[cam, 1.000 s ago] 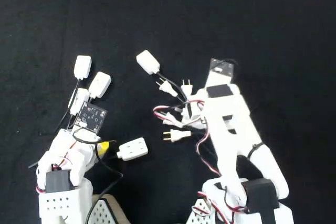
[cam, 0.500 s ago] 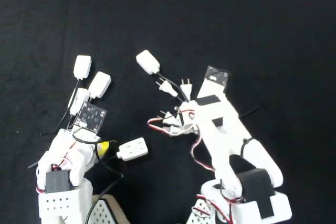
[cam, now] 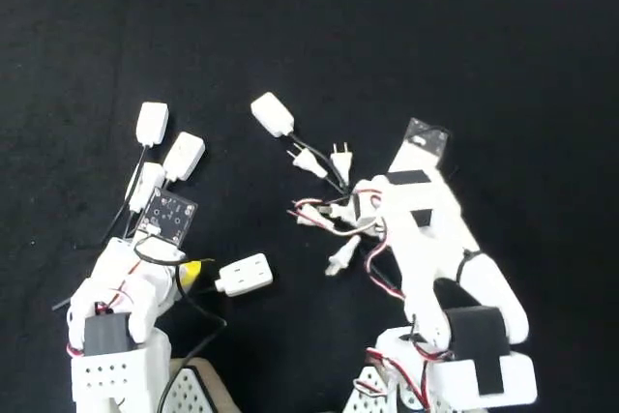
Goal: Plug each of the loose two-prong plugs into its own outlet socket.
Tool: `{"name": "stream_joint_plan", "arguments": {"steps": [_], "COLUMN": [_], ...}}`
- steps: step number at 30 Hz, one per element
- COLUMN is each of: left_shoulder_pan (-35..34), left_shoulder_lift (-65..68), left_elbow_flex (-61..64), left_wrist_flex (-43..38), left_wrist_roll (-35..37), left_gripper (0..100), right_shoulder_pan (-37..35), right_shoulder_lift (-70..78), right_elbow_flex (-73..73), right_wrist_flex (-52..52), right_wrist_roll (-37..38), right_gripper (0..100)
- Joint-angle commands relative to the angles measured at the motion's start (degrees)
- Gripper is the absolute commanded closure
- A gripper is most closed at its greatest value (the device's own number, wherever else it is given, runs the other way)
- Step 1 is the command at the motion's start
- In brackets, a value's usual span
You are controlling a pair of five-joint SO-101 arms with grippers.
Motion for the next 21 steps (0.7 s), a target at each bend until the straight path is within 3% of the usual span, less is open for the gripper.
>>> {"name": "stream_joint_plan", "arguments": {"steps": [1, 6, 13, 21], "left_shoulder_pan": [0.7, 0.7, 0.7, 0.7], "left_shoulder_lift": [-0.1, -0.1, -0.1, -0.1], "left_elbow_flex": [-0.4, -0.4, -0.4, -0.4], "left_wrist_flex": [0.4, 0.4, 0.4, 0.4], "left_wrist_roll": [-0.6, -0.6, -0.6, -0.6], "left_gripper": [68, 68, 68, 68], "right_shoulder_pan": [1.2, 1.2, -2.5, -8.9], "right_shoulder_lift": [-3.5, -6.4, -5.7, -5.8], "right_elbow_flex": [-2.9, -3.1, -1.0, 1.4], "right_wrist_flex": [0.4, 0.3, -5.8, -4.3], "right_wrist_roll": [0.7, 3.1, 18.5, 19.3], "right_gripper": [97.1, 98.7, 98.5, 78.5]}}
